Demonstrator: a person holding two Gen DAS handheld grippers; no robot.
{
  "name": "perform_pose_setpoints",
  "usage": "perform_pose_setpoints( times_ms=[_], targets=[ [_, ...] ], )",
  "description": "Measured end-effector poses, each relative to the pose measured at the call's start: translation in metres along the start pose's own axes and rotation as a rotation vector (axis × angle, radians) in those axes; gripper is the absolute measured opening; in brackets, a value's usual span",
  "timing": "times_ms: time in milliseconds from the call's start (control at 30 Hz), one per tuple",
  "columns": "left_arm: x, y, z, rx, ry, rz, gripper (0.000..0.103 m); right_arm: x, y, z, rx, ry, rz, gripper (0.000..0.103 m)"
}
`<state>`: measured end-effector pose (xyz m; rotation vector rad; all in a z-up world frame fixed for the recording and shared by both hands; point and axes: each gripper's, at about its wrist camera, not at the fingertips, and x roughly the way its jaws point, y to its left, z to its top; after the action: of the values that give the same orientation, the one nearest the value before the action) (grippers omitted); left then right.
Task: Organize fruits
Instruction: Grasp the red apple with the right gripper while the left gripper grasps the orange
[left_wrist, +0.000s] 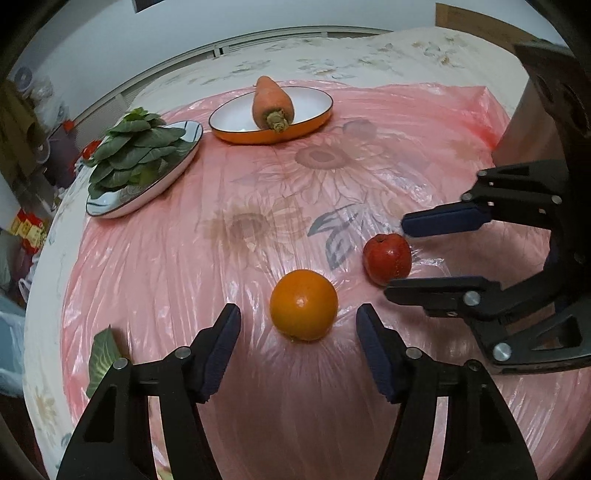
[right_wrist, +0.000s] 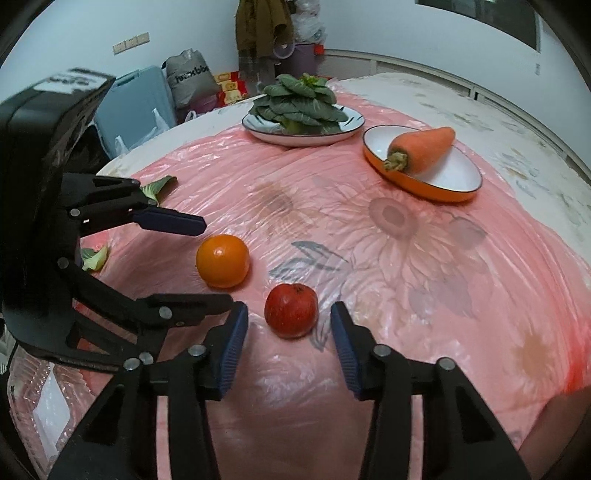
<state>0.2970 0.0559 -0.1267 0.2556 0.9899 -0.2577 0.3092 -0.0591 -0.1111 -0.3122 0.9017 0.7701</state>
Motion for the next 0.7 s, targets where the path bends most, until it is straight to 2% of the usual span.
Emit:
perform_pose_setpoints(
  times_ms=[67,133,200,233,333,700],
  targets=[
    [0.003,-0.002,0.001,0.017,0.005,0.000,0.054,0.005,0.000,0.002,-0.010,0.012,0.012,0.064],
    [0.006,-0.004,0.002,0.036,0.014,-0.002,0.051,0.008,0.001,0.004,-0.021,0.023,0.011,0.062],
    [0.009,-0.006,0.003,0.046,0.019,-0.006,0.047,0.009,0.000,0.005,-0.017,0.025,0.015,0.056],
    [0.010,-0.006,0.004,0.046,0.022,-0.014,0.041,0.010,-0.001,0.005,-0.014,0.025,0.016,0.053],
    [0.014,-0.005,0.005,0.035,0.026,-0.032,0.032,0.012,-0.003,0.004,-0.006,0.033,0.017,0.053],
    [0.014,-0.006,0.004,0.029,0.024,-0.023,0.032,0.021,-0.005,0.009,0.039,0.039,0.009,0.053]
  ],
)
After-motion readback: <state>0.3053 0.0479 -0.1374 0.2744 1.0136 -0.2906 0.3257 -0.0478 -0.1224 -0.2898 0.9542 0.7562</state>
